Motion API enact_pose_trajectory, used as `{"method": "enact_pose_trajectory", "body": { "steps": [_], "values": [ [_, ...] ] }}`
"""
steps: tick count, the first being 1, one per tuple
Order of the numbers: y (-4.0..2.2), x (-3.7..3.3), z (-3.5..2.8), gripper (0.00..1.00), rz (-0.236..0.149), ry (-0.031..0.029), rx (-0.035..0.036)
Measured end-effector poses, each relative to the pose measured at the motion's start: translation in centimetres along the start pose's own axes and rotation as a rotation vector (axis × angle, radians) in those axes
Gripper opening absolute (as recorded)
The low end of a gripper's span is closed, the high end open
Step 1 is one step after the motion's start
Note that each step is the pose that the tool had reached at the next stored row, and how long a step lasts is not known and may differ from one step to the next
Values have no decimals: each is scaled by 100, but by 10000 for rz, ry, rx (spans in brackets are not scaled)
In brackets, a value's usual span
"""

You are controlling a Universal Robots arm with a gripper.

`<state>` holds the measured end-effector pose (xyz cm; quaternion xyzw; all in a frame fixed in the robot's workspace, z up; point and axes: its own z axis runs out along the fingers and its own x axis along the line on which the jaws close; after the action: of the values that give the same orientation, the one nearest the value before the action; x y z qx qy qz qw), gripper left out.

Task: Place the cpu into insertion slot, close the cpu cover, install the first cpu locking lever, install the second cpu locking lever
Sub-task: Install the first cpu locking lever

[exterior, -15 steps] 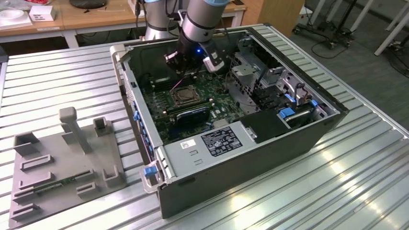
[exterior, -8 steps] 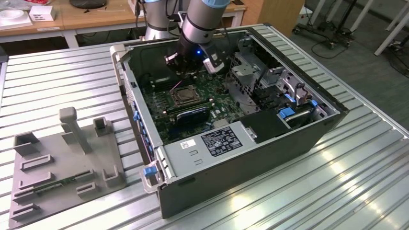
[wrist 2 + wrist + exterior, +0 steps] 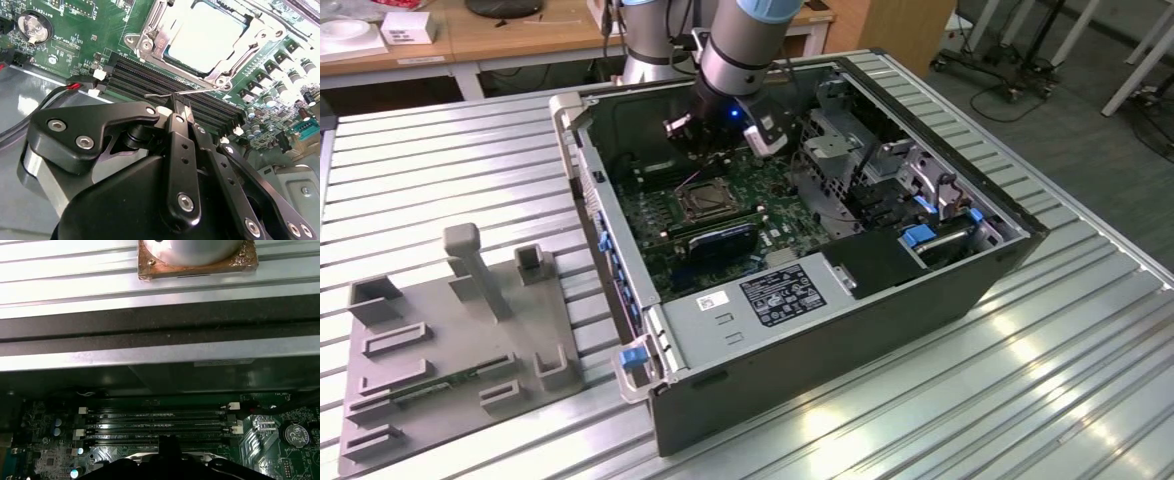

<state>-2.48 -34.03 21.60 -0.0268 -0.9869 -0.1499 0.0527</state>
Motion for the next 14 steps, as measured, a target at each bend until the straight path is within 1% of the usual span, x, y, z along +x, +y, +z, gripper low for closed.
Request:
{"method": "enact_pose_trajectory", "body": {
  "steps": [4, 14],
  "values": [
    [-11, -4, 33, 11, 0, 0, 0],
    [-12, -5, 38, 11, 1, -1, 13]
  ]
}}
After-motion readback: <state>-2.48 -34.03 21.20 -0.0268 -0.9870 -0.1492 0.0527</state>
